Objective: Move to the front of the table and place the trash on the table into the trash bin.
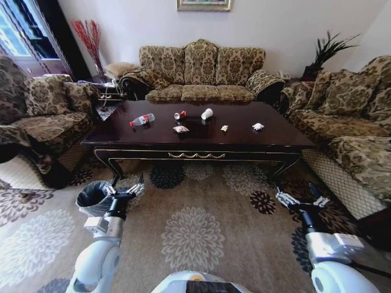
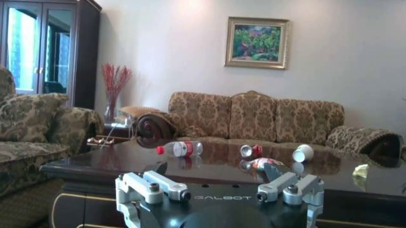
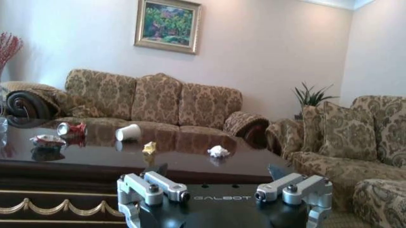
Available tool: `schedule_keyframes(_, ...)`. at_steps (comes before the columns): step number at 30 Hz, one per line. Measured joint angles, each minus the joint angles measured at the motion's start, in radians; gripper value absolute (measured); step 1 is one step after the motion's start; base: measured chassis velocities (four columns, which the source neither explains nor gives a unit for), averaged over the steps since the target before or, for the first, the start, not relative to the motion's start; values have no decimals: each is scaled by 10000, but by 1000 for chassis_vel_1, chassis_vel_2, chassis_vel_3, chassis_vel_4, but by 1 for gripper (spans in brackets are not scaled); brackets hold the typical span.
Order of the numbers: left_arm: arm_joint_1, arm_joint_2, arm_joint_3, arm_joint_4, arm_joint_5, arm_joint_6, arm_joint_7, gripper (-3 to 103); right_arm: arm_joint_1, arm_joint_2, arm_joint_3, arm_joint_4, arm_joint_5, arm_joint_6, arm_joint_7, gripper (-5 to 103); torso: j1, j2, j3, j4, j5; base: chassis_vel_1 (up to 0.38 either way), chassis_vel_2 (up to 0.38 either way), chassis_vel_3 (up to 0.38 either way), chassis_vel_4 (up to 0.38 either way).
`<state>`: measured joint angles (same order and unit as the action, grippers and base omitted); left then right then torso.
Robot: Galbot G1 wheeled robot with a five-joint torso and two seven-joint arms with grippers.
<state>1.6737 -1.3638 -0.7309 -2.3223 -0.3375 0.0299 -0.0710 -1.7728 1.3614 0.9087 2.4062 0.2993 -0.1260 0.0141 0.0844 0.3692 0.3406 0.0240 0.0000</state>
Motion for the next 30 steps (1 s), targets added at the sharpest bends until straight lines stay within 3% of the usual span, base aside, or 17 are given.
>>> schedule_keyframes(9, 48, 78, 7, -6, -48, 67, 19, 100, 72, -7, -230, -2, -140, -81, -41, 100, 0, 0, 0, 0, 0, 0, 0, 0, 0)
schedule_keyframes(16, -23, 312, 58, 43, -573, 243, 112, 100, 71, 27, -229, 58, -163, -136, -84, 100, 0, 0, 0, 0, -1, 0, 0, 0, 0)
schedule_keyframes(30, -15, 379, 133, 198, -571, 249, 164, 100, 39, 27, -147, -33, -289, -160, -116, 100, 0, 0, 0, 0, 0, 0, 0, 0, 0)
